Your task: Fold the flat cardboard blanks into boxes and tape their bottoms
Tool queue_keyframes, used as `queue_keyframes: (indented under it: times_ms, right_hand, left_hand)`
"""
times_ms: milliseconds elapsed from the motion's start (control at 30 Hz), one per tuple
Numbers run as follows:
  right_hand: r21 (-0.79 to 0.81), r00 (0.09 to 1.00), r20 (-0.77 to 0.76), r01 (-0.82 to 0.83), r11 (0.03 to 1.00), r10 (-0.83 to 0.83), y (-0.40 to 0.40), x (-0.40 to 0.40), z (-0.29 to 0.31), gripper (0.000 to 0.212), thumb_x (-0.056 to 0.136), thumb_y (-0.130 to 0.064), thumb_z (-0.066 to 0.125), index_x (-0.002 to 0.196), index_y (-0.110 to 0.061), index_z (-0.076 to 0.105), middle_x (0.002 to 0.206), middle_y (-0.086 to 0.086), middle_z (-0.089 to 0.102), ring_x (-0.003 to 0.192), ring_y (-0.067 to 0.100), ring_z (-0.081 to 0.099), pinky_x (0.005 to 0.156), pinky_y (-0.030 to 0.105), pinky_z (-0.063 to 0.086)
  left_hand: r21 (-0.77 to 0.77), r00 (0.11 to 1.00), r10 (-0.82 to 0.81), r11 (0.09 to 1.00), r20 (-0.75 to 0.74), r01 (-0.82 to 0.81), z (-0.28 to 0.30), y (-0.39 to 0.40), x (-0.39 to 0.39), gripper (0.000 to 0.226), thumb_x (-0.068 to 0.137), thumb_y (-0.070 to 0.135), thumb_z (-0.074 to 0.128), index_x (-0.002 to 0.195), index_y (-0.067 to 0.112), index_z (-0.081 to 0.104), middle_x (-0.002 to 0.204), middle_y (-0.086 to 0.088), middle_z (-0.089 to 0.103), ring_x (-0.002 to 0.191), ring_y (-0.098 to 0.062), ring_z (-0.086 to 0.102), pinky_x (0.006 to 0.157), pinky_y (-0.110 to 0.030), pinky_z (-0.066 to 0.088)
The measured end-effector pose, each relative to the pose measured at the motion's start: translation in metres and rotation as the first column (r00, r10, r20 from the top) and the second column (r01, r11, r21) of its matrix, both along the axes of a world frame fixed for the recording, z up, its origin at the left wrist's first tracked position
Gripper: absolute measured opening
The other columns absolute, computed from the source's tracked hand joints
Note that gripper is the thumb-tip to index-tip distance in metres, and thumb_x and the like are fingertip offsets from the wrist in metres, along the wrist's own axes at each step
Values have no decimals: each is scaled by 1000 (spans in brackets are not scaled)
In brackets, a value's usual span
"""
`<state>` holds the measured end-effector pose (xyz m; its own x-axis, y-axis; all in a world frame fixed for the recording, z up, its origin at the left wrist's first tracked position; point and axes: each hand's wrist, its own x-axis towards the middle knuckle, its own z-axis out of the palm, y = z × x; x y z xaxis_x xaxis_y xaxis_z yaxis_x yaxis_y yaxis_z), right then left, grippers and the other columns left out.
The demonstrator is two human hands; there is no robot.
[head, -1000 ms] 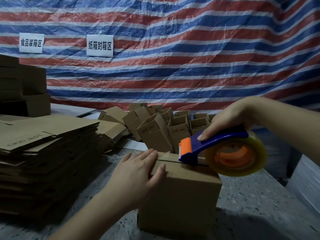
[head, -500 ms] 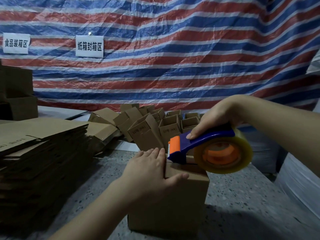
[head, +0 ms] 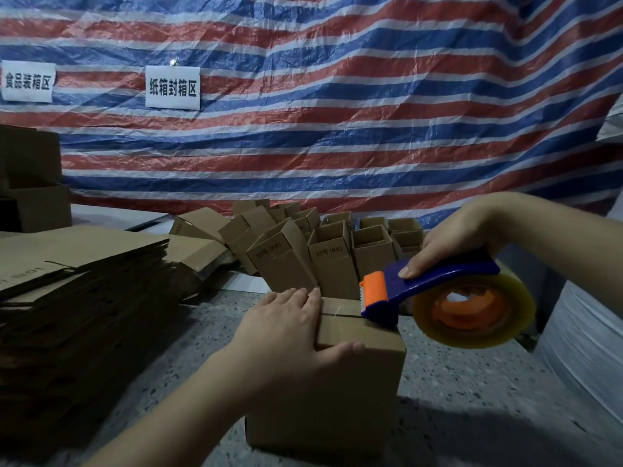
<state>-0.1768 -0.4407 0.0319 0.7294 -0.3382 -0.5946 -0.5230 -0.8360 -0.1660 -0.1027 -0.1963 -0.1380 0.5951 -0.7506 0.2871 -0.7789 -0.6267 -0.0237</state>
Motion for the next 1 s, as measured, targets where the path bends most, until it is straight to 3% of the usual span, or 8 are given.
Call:
queue_keyframes:
  times_ms: [200, 267, 400, 500, 667, 833, 1000]
  right_hand:
    - [18, 1000, -21, -1, 1000, 1, -6, 1, -6, 96, 44, -75, 86, 113, -11, 70, 93, 8, 76, 79, 20, 73, 74, 33, 57]
    - [7, 1000, -15, 1, 1000, -1, -7, 2, -8, 97, 41, -76, 86, 112, -12, 70, 94, 7, 76, 80, 19, 73, 74, 32, 58]
    - [25, 1000, 0, 16, 1000, -16, -9, 1, -9, 97, 43, -76, 87, 114, -12, 69, 97, 8, 77, 81, 19, 74, 71, 31, 58]
    - [45, 1000, 10, 16, 999, -16, -11, -2, -10, 92, 48, -74, 84, 114, -12, 69, 96, 7, 77, 81, 19, 74, 73, 31, 58]
    - [52, 1000, 3, 6, 999, -6, -18, -12, 0, 95, 42, -75, 88, 110, -11, 71, 94, 9, 76, 78, 21, 73, 68, 31, 57]
    - [25, 996, 27, 80, 996, -81, -44, -37, 16, 84, 55, -71, 85, 113, -12, 72, 100, 12, 76, 81, 22, 73, 69, 31, 58]
    - [28, 996, -40, 76, 997, -75, -44, -37, 1, 74, 67, -69, 80, 108, -9, 72, 92, 10, 74, 76, 19, 71, 69, 29, 57]
  left_hand:
    - [101, 997, 10, 995, -74, -2, 13, -6, -2, 136, 44, 103, -9, 156, 26, -9, 166, -4, 5, 152, -23, 7, 120, -40, 4]
    - [108, 998, -34, 993, -46, 38, 18, -17, -7, 137, 44, 103, -7, 157, 25, -5, 166, -3, 2, 152, -23, 3, 119, -41, 0]
    - [96, 994, -98, 990, -50, 103, 13, -37, -20, 120, 67, 97, 12, 157, 19, 1, 165, -5, 10, 151, -22, 11, 119, -38, 3]
    - [81, 997, -79, 994, -11, 79, 6, -37, -21, 118, 69, 96, 10, 157, 19, 2, 165, -5, 13, 151, -21, 13, 119, -36, 4]
    - [80, 994, -105, 991, 12, 103, 8, -36, -19, 124, 62, 97, 1, 157, 17, 9, 164, -5, 16, 151, -21, 16, 118, -34, 7]
    - [33, 993, -114, 993, 42, 113, 4, -35, -19, 120, 67, 97, 5, 156, 17, 16, 163, -5, 21, 150, -21, 19, 119, -35, 9]
    - [38, 994, -107, 994, 22, 106, 5, -35, -19, 124, 63, 98, 1, 157, 18, 13, 164, -4, 18, 150, -20, 17, 120, -35, 7]
